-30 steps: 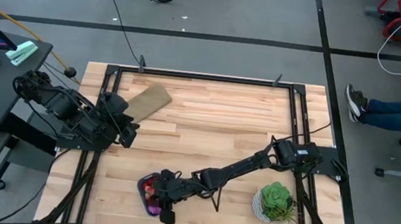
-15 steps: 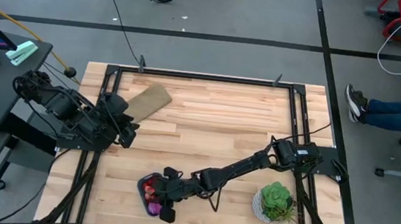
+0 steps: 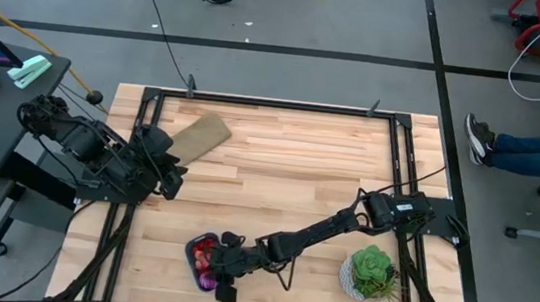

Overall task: Pick and placing Produce into tupperware
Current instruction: Put the red cherry into the blue bin, then return to Home Position

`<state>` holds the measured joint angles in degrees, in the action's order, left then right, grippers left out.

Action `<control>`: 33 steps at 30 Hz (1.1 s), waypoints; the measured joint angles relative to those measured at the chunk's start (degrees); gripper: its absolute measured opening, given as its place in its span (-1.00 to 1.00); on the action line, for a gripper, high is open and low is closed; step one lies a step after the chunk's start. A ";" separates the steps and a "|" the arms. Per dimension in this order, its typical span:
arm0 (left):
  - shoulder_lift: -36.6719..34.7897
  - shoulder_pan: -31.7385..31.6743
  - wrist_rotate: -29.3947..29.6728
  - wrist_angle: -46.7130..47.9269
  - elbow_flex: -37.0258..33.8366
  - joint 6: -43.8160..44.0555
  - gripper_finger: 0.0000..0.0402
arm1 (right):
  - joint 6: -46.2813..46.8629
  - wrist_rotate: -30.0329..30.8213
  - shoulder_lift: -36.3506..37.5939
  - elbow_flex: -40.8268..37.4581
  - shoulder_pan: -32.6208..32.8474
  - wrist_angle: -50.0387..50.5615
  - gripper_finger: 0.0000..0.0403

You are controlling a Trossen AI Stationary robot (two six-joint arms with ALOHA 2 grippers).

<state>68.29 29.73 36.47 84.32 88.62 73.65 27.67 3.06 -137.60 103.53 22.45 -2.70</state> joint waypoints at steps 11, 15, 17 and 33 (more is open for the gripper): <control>0.00 0.01 0.00 -0.01 0.00 -1.41 -0.10 | -0.69 -0.12 -0.72 0.07 0.18 0.59 -0.48; -0.02 0.01 0.00 -0.01 0.00 -1.49 -0.11 | -0.71 -0.14 -0.72 0.07 0.18 0.63 -0.39; -0.01 0.00 0.00 -0.01 0.00 -1.49 -0.12 | -0.71 -0.21 -0.72 0.07 0.18 0.78 -0.33; -0.02 0.01 -0.50 -0.49 0.02 -0.56 -0.12 | 2.25 -2.95 7.43 0.87 -0.68 7.19 -0.04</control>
<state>68.27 29.74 35.97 83.84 88.64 73.08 29.93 0.10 -130.17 104.40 21.77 4.49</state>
